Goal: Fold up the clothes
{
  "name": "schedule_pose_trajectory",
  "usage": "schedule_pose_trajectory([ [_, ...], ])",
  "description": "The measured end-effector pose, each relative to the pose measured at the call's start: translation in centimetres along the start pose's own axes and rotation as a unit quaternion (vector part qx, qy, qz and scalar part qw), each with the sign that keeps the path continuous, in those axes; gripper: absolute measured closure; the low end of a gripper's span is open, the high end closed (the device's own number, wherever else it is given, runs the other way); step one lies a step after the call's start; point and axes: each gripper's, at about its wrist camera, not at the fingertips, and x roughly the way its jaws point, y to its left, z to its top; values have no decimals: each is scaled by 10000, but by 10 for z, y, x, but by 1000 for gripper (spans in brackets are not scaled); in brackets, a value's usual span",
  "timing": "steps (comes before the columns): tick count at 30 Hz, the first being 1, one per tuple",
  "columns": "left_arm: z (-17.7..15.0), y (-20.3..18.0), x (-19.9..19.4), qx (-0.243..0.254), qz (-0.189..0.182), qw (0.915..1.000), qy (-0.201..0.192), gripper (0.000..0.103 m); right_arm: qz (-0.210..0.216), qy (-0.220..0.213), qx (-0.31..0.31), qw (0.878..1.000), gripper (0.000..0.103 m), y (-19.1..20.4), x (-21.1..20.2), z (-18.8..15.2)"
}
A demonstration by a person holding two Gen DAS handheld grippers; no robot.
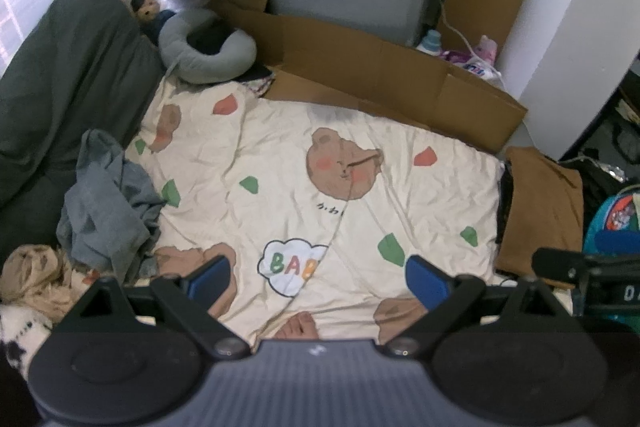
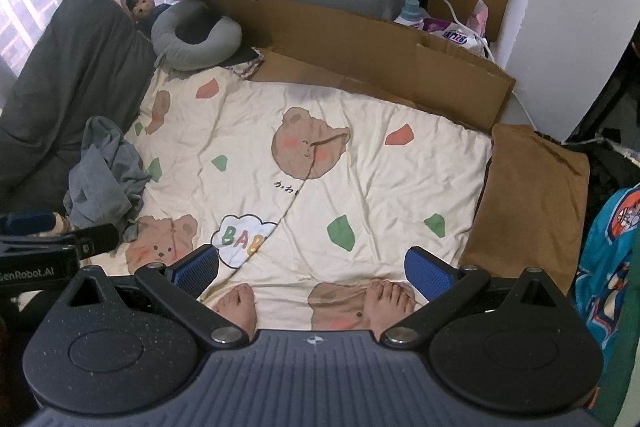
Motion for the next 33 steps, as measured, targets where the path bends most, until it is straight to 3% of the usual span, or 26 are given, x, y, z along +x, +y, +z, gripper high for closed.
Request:
schedule_pose_trajectory([
  [12,18,18,-12,-91,-314,9992,-226,7,356,6,-141,9993,1,17,-10,9],
  [33,30,77,5,-511,-223,9983,-196,7,410,-221,-193,9987,1,36,4,37],
])
